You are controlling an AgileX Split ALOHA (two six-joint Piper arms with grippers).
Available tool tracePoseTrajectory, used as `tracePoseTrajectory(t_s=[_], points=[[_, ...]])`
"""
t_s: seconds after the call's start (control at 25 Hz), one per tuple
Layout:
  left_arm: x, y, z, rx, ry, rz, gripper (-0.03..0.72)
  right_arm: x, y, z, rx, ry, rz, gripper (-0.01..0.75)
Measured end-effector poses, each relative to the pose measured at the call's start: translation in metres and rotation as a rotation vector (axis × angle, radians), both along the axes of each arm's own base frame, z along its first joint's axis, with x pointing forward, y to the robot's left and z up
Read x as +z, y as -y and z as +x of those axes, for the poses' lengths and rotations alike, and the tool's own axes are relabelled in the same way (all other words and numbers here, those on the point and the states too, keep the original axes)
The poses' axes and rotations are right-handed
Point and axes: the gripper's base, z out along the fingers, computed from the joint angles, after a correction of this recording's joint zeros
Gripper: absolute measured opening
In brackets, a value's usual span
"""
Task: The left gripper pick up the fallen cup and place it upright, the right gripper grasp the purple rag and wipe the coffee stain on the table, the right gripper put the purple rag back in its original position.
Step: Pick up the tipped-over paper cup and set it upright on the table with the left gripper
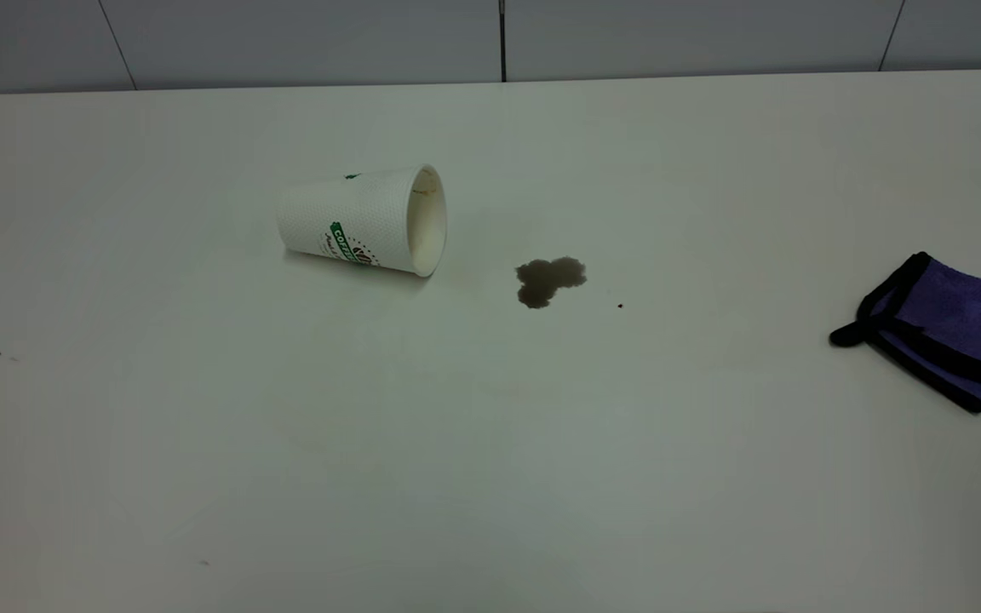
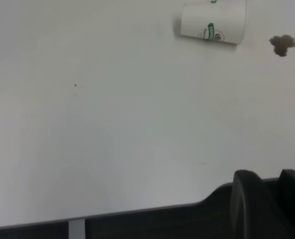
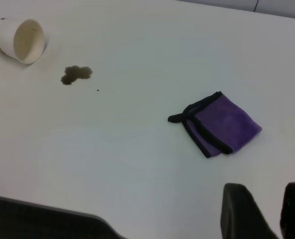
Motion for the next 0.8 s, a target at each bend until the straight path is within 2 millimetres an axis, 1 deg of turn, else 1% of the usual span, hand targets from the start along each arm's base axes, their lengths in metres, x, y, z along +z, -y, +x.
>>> tracePoseTrajectory(t_s=[0.16,0.24,0.32,0.44,0.48,0.6,0.72,0.8], points=[[0.001,0.0,0.0,0.002,0.006,0.0,0.161,0.0,0.0,0.0,0.0,0.0,0.0,0.239],[0.006,-0.002,0.001,0.017,0.03,0.019,0.191,0.0,0.0,0.0,0.0,0.0,0.0,0.239],[0.019,-0.006,0.005,0.048,0.04,0.052,0.248,0.0,0.0,0.0,0.0,0.0,0.0,0.239],[0.042,-0.009,0.024,0.08,-0.008,0.076,0.353,0.0,0.0,0.0,0.0,0.0,0.0,0.239],[0.049,-0.01,0.035,0.086,-0.034,0.089,0.39,0.0,0.0,0.0,0.0,0.0,0.0,0.239],[0.064,-0.014,0.074,0.105,-0.105,0.15,0.47,0.0,0.0,0.0,0.0,0.0,0.0,0.239],[0.075,-0.017,0.119,0.113,-0.148,0.211,0.516,0.0,0.0,0.0,0.0,0.0,0.0,0.239],[0.078,-0.016,0.15,0.103,-0.176,0.228,0.534,0.0,0.0,0.0,0.0,0.0,0.0,0.239]])
